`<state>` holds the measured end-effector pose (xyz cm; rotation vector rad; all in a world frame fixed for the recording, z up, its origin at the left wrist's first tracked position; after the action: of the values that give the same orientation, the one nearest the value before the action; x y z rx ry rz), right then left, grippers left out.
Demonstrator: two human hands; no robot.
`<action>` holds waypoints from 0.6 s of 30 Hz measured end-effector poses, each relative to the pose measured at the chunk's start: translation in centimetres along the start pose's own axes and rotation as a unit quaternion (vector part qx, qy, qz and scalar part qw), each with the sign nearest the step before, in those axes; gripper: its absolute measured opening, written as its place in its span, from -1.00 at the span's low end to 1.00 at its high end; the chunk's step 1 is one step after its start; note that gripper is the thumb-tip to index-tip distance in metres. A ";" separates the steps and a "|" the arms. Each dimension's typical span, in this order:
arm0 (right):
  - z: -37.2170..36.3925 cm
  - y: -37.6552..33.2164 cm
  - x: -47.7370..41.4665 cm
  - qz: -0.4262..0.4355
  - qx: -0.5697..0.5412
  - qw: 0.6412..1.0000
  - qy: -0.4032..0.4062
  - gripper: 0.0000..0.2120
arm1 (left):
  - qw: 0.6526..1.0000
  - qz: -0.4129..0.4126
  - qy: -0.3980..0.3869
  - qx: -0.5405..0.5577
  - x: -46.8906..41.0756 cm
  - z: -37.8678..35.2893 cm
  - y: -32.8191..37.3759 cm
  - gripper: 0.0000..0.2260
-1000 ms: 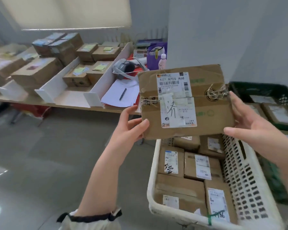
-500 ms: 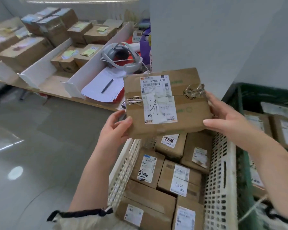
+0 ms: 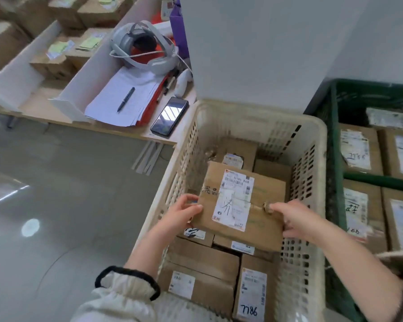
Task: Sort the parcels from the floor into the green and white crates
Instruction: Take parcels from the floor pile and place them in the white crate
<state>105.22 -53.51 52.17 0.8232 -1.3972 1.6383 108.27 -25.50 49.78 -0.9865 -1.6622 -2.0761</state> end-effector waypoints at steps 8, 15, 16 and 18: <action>-2.6 5.1 -6.9 -0.115 -0.015 0.992 0.041 -0.30 | 0.994 0.100 -0.026 0.023 -4.4 -4.3 -8.3 -0.83; -2.5 6.0 -9.0 -0.161 0.036 0.983 0.085 -0.29 | 0.991 0.132 -0.009 -0.019 -6.9 -7.1 -9.9 -0.78; -2.5 6.2 -9.2 -0.161 0.053 0.981 0.091 -0.29 | 0.991 0.135 -0.008 -0.023 -7.0 -7.1 -10.0 -0.80; -2.5 6.5 -9.7 -0.153 0.086 0.980 0.092 -0.27 | 0.990 0.136 -0.008 -0.021 -7.3 -7.0 -10.3 -0.84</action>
<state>103.91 -53.07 40.30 0.9097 -0.9578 1.5623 104.89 -30.46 36.71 -1.1738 -1.4050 -1.9338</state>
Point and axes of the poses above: each hand's wrist, its own x-axis away from the middle knuckle, its own z-axis out of the back of the hand, y = z × x, the point moved 1 cm from there along -x, towards the middle knuckle
